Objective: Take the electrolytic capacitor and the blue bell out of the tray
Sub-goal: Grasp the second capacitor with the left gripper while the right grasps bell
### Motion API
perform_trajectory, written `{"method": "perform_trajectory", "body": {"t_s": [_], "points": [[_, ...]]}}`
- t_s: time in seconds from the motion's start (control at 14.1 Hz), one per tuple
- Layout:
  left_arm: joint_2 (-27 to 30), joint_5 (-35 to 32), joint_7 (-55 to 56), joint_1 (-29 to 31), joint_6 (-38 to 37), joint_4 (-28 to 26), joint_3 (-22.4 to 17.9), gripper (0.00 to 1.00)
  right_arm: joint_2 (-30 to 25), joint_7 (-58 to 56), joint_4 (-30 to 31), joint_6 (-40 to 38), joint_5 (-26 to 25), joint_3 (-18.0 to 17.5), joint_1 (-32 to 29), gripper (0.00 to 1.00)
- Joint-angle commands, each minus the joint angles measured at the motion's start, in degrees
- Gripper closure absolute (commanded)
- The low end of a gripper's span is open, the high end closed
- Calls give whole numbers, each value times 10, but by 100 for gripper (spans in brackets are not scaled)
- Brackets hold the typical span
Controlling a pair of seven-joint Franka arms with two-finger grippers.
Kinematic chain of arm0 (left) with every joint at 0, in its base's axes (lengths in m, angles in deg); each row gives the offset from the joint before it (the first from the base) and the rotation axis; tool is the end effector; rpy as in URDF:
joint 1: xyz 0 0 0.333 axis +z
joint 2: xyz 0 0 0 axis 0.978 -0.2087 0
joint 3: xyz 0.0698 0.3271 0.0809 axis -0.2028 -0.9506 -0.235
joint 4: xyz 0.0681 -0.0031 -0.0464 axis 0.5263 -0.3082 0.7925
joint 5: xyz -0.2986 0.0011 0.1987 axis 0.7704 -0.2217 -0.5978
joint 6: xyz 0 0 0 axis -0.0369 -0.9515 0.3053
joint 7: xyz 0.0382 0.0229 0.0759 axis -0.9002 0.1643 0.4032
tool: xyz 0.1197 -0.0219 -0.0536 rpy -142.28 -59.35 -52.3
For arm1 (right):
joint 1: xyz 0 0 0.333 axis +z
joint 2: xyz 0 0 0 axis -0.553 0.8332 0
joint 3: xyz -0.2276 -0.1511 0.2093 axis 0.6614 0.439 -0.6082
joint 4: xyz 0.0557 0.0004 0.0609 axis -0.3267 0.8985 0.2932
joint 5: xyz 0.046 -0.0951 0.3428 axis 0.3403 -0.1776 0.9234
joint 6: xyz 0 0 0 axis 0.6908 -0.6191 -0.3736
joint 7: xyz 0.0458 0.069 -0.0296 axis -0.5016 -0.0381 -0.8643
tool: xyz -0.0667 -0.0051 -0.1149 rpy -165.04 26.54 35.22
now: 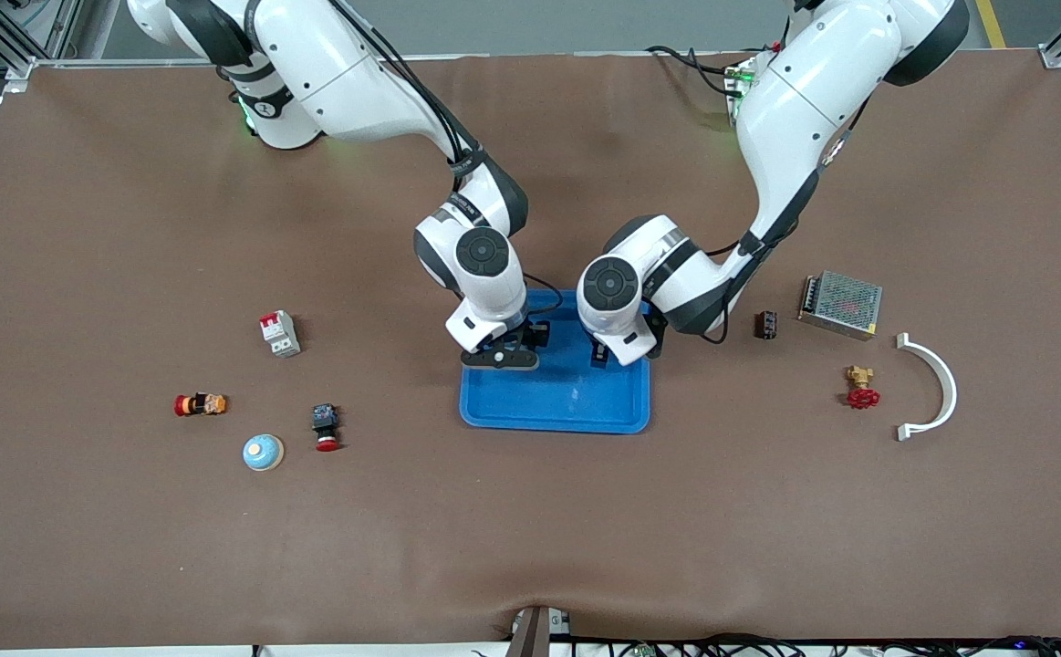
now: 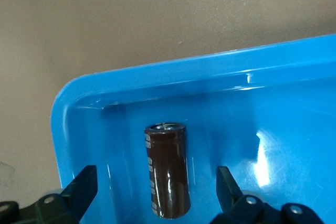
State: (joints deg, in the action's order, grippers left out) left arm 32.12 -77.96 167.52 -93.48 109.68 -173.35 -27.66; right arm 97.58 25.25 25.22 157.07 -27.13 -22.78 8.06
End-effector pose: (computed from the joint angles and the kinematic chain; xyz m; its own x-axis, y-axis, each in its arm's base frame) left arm 0.5173 -0.3971 0.2012 0.1992 0.9794 0.0343 0.9654 -0.1901 -0.1785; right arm 0.5190 0.4766 0.2013 0.9965 -0.0608 0.0581 -0.0563 -0.9955 -0.0762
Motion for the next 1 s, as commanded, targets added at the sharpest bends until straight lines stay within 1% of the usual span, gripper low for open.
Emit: {"method": "perform_trajectory", "body": {"t_s": [0.0,0.21,0.28,0.36,0.43,0.5,0.71,0.93], "points": [[-4,-14,1,-4,-6,8,-1,0,-3,12,5,6,-10,8,9,43],[-9,-19,5,-5,-6,9,-8,0,-8,9,1,-2,-10,8,3,43],[-10,-18,6,-5,-6,10,-9,14,-13,7,1,-4,-9,8,2,43],[-10,-16,9,-5,-6,11,-9,36,-19,6,1,-9,-9,8,2,43],[-10,-14,33,-6,-6,13,-9,83,-23,5,-2,-19,-9,7,2,43],[-5,-21,45,-4,-6,10,-9,100,-26,4,-6,-29,-9,7,2,43],[-8,-24,37,-5,-6,13,-9,100,-39,2,-24,-63,-8,7,-1,43],[-5,-24,31,-5,-6,13,-9,100,-68,-10,-45,-127,-2,5,-16,43]]}}
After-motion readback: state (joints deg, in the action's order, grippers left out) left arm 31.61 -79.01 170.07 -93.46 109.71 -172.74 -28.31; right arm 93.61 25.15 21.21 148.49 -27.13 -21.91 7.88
